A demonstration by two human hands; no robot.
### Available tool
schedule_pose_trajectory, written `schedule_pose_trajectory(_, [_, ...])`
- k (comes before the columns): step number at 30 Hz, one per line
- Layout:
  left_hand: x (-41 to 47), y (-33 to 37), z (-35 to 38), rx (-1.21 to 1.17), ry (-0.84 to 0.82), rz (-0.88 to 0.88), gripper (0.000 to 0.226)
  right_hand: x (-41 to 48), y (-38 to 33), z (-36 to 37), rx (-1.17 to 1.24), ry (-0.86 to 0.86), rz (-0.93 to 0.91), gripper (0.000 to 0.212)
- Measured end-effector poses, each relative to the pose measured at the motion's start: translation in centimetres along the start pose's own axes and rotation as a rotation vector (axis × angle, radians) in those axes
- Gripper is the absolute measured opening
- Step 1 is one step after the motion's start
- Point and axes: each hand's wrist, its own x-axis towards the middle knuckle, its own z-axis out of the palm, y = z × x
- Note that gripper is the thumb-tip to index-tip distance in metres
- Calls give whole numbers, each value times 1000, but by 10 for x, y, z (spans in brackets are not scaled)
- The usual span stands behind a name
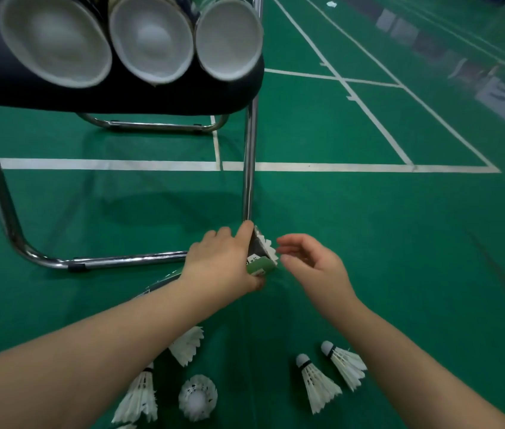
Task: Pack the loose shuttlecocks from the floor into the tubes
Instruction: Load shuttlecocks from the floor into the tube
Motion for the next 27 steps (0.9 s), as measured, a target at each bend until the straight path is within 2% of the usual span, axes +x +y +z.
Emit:
schedule_pose_trajectory(3, [-13,3,1,44,41,21,72,-10,23,-22,-243,119,54,26])
schedule_pose_trajectory(5, [-22,4,0,64,62,27,73,-19,48,-37,-502,62,166,28])
schedule_pose_trajectory(7, [-31,5,-3,57,82,19,75,-34,78,-49,-746,-13,315,40])
schedule_pose_trajectory(9, [-40,6,-7,50,102,3,74,-52,103,-58,-870,-35,494,50])
schedule_pose_trajectory(11, [-47,9,-9,55,95,-15,72,-69,121,-65,-864,-18,660,58])
schedule_pose_trajectory(14, [-54,13,-6,86,79,-25,69,-83,138,-72,-817,33,809,67])
schedule_pose_trajectory(21, [-65,35,12,125,29,-10,64,-93,146,-61,-686,104,900,77])
schedule_pose_trajectory(27, [-67,54,27,163,-6,5,68,-91,143,-61,-510,103,1007,77])
